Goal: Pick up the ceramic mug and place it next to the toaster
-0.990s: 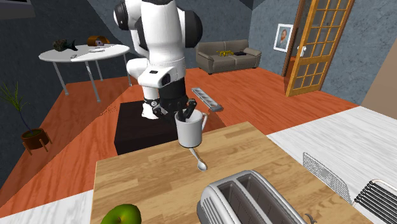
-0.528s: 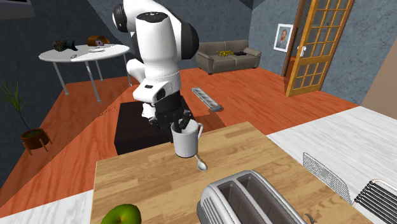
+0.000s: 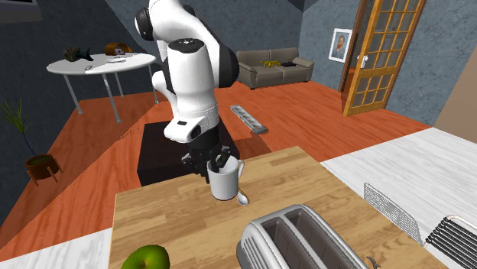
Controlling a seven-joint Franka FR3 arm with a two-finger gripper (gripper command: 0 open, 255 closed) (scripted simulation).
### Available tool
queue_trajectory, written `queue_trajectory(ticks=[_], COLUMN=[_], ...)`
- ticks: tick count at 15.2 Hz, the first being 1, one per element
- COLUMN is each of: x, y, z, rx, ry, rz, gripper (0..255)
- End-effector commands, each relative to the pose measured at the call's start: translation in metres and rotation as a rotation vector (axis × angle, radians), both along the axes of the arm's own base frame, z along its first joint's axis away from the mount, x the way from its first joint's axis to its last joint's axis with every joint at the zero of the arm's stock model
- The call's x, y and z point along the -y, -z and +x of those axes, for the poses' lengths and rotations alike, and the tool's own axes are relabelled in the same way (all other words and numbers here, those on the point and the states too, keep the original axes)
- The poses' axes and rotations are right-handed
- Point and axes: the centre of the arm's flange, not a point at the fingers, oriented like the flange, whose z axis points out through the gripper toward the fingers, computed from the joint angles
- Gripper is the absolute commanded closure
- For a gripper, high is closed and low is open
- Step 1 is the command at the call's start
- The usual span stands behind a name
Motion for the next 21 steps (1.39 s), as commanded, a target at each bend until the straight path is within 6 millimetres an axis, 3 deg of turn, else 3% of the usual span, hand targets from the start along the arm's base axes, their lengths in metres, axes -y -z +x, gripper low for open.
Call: queue_trajectory(ticks=[1, 21], x=[0.000, 0.000], y=[0.010, 0.116], z=[0.000, 0.000], rx=[0.001, 0.001], ry=[0.000, 0.000], rz=[0.000, 0.000], gripper=[255, 255])
